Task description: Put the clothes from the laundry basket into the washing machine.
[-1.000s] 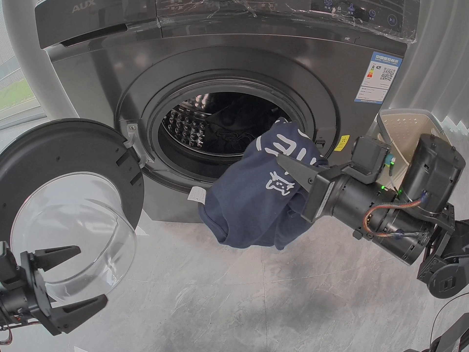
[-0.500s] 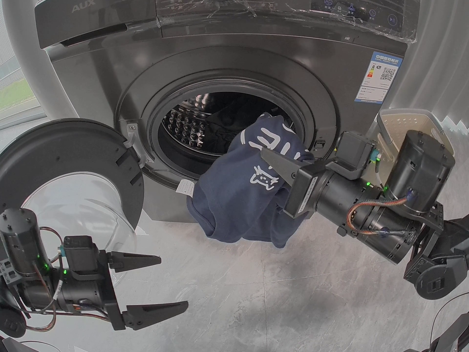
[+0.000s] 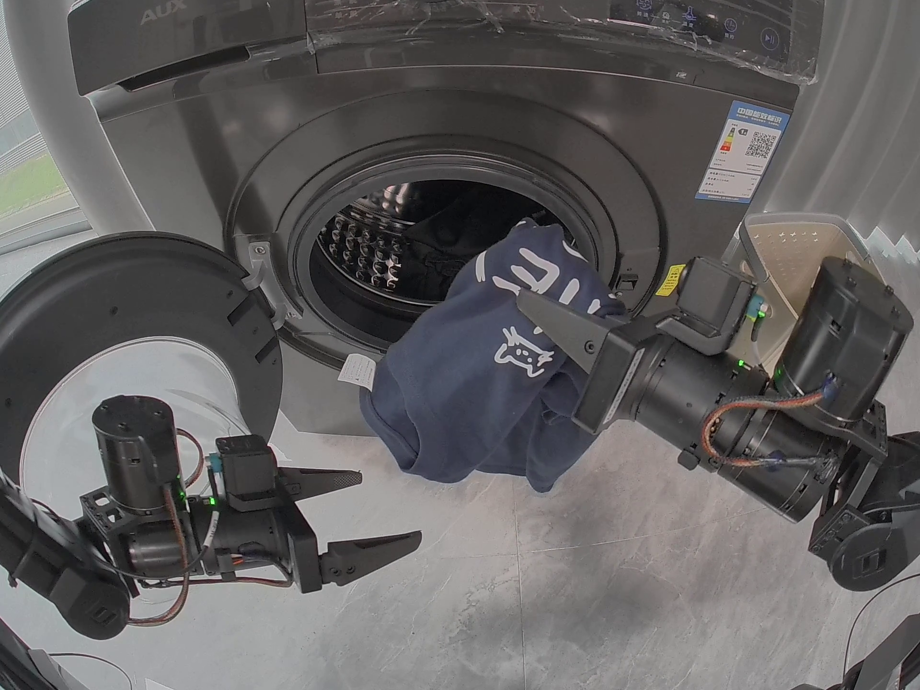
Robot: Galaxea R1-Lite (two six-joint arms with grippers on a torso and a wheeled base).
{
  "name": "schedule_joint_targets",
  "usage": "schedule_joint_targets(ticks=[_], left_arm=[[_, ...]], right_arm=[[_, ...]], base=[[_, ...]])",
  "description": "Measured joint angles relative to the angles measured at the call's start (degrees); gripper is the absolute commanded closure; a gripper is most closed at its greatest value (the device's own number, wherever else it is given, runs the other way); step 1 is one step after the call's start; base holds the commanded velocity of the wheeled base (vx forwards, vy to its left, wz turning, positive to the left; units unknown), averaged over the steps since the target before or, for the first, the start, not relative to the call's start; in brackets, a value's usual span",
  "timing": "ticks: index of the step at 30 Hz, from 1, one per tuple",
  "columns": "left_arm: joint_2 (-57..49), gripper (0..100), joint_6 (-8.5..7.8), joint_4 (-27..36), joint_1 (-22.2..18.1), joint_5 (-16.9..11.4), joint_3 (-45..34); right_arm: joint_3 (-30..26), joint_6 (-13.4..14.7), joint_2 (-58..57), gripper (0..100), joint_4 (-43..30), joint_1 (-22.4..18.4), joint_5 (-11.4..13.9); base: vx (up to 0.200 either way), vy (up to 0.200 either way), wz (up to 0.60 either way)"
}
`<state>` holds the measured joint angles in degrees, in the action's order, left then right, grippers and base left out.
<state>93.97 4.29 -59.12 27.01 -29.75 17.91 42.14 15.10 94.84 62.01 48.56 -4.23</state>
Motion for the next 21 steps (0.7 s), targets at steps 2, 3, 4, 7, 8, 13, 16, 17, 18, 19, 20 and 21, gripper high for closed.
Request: schedule_joint_targets(ticks=[2,3,4,7,8,13,16,17,18,19,20,21], left_arm=[[2.7,0,0.3,-2.0,0.0,0.3,0.5],[3.9,0,0.39,-2.7,-0.1,0.4,0.8],[5.1,0,0.44,-3.4,-0.1,0.4,1.1],[8.8,0,0.55,-6.1,-0.2,0.6,2.2],[9.9,0,0.6,-7.5,-0.2,0.6,2.6],[15.0,0,0.77,-12.8,-0.3,0.7,5.2],[17.4,0,1.1,-15.7,-0.3,0.7,6.6],[18.1,0,1.4,-16.5,-0.3,0.7,6.9],[18.7,0,1.76,-17.2,-0.3,0.7,7.3],[19.2,0,2.08,-17.9,-0.3,0.7,7.6],[19.6,0,2.28,-18.6,-0.3,0.7,7.8],[20.0,0,2.41,-19.5,-0.3,0.7,8.0]], right_arm=[[-0.1,0.2,-0.1,100,0.0,0.2,0.0],[-0.1,0.2,-0.2,100,0.0,0.3,0.1],[-0.1,0.2,-0.2,100,0.0,0.3,0.1],[-0.2,0.3,-0.5,100,0.0,0.5,0.1],[-0.2,0.3,-0.6,100,0.0,0.6,0.1],[-0.3,0.4,-1.1,100,0.0,0.8,0.2],[-0.5,0.4,-1.3,100,0.0,1.0,0.2],[-0.5,0.4,-1.4,100,0.0,1.0,0.2],[-0.6,0.4,-1.4,100,0.0,1.0,0.2],[-0.8,0.4,-1.4,100,0.0,1.0,0.2],[-0.9,0.4,-1.5,100,0.0,1.0,0.2],[-1.0,0.4,-1.5,100,0.0,1.1,0.2]], base=[[0.0,0.0,0.0],[0.0,0.0,0.0],[0.0,0.0,0.0],[0.0,0.0,0.0],[0.0,0.0,0.0],[0.0,0.0,0.0],[0.0,0.0,0.0],[0.0,0.0,0.0],[0.0,0.0,0.0],[0.0,0.0,0.0],[0.0,0.0,0.0],[0.0,0.0,0.0]])
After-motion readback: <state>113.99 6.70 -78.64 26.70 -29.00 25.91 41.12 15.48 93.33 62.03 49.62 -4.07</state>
